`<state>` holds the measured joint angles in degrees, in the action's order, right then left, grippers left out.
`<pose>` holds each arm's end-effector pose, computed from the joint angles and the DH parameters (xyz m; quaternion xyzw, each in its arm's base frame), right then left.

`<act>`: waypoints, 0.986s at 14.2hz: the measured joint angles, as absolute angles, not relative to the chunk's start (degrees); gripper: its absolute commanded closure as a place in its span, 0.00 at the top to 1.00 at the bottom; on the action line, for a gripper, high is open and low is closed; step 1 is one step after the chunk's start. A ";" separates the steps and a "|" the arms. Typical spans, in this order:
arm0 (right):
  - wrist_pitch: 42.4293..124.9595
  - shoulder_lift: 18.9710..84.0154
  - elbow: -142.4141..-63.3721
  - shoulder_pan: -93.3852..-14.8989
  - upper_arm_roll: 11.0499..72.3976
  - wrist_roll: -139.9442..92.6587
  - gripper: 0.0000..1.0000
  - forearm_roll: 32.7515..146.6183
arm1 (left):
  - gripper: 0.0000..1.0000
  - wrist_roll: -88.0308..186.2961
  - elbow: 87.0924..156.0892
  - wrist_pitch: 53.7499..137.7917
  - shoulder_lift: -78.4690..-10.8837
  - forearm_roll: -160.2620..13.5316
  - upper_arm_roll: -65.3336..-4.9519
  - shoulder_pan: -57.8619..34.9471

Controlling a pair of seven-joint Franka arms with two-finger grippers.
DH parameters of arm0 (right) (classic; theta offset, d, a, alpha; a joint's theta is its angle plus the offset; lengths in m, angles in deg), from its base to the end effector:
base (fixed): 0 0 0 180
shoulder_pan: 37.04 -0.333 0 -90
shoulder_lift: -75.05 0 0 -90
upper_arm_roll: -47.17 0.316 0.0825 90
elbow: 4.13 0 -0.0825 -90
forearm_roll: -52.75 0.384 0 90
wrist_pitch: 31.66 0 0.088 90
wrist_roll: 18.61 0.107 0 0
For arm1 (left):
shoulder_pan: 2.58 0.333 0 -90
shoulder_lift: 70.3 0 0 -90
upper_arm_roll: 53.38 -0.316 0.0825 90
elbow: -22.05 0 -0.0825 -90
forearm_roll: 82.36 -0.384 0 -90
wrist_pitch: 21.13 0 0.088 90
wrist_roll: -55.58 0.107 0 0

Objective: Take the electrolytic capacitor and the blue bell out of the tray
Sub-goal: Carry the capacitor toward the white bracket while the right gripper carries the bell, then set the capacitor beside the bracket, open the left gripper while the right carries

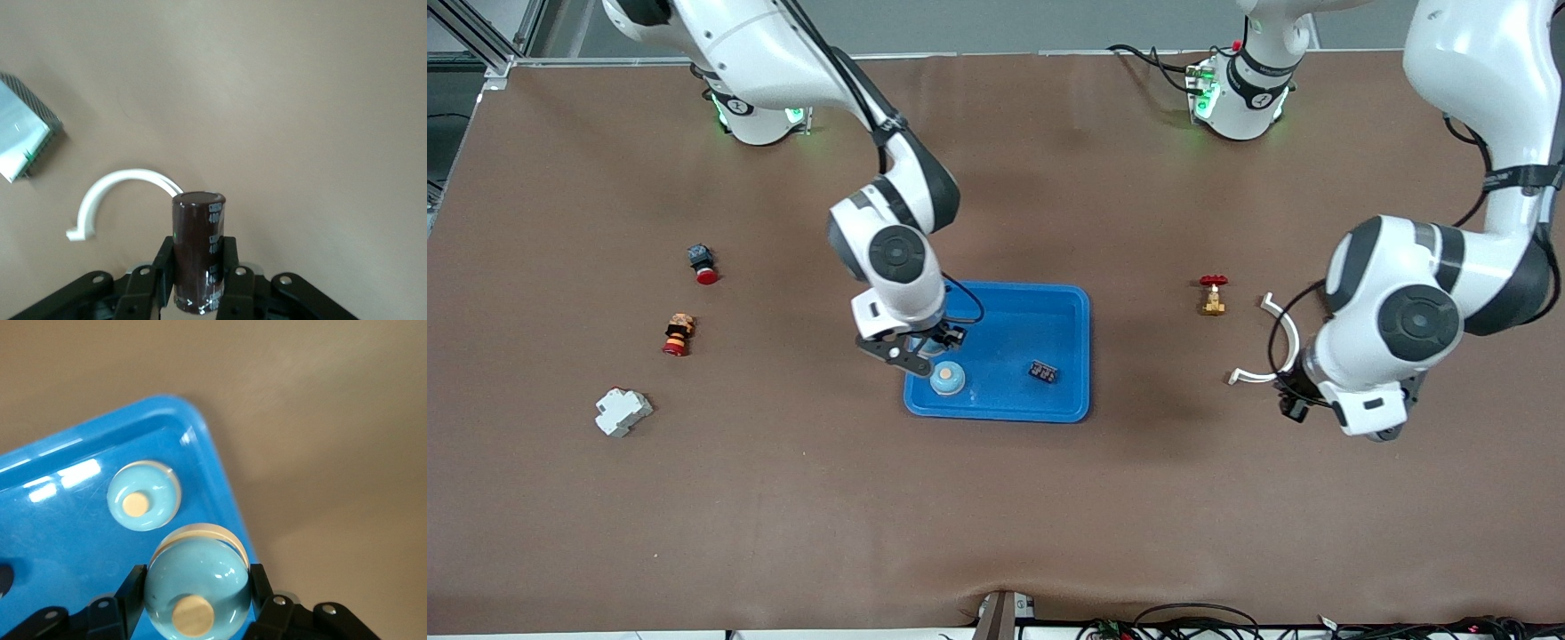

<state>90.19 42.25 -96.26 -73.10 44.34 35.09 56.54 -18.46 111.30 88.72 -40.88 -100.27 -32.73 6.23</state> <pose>0.5688 0.3813 0.2905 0.9809 -0.1920 -0.0289 0.0079 0.6705 -0.0844 0.3544 -0.8762 -0.4753 0.0046 0.0799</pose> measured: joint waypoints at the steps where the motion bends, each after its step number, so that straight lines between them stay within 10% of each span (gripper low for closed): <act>1: 88.82 44.11 -97.06 -71.45 44.26 31.32 0.00 57.03 | 0.00 -16.36 112.39 88.41 -40.80 -100.27 -32.72 7.80; 14: 95.14 62.07 -121.78 -54.52 43.88 -6.50 0.00 57.23 | 0.00 -16.03 125.40 84.28 -42.48 -99.62 -32.27 11.28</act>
